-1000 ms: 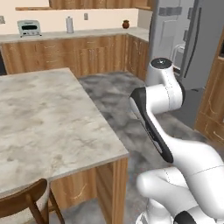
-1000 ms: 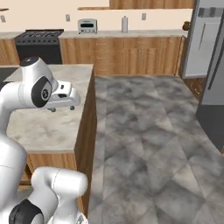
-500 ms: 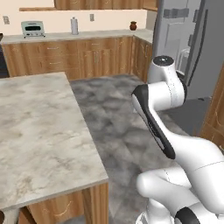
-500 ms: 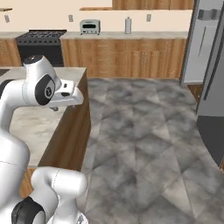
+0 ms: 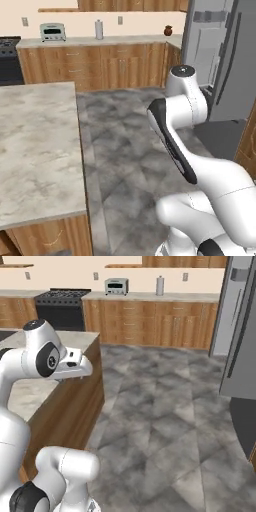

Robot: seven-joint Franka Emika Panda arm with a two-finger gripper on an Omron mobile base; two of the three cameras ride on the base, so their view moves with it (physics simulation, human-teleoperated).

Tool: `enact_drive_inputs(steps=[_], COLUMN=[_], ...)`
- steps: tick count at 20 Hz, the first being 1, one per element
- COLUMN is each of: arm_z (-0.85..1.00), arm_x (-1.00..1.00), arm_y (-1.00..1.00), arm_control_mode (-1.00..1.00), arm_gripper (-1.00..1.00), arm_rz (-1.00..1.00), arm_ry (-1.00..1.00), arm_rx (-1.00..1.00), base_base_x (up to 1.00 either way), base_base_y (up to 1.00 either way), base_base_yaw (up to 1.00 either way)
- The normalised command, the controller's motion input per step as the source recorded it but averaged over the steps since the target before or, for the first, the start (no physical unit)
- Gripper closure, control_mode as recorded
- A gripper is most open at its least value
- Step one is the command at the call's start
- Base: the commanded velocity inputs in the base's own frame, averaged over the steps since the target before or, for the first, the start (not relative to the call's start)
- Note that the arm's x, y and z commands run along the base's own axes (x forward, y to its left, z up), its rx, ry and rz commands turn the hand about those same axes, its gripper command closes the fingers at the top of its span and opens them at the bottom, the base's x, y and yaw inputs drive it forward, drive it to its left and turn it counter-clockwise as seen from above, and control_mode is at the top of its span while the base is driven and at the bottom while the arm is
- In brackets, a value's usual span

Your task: There is a bowl on the dining counter. Grab a lemon wedge from the fridge and place it in the bowl. Then get the liquor bottle and glass cup from the cabinet and place them next to the bowl.

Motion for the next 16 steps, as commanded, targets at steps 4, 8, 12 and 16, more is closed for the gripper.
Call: enact_drive_inputs(steps=[4,8,12,16], arm_z=[0.00,0.00,0.00,0.00], arm_x=[0.00,0.00,0.00,0.00], arm_y=[0.00,0.00,0.00,0.00], arm_control_mode=[1.00,1.00,1.00,1.00], arm_gripper=[-1.00,-1.00,-1.00,-1.00], arm_rz=[0.00,0.00,0.00,0.00], arm_ry=[0.00,0.00,0.00,0.00], arm_rx=[0.00,0.00,0.00,0.00], base_base_x=[0.68,1.00,1.00,1.00], base_base_y=[-0.97,-0.74,-0.63,-0.18], base_base_yaw=[0.05,0.00,0.00,0.00])
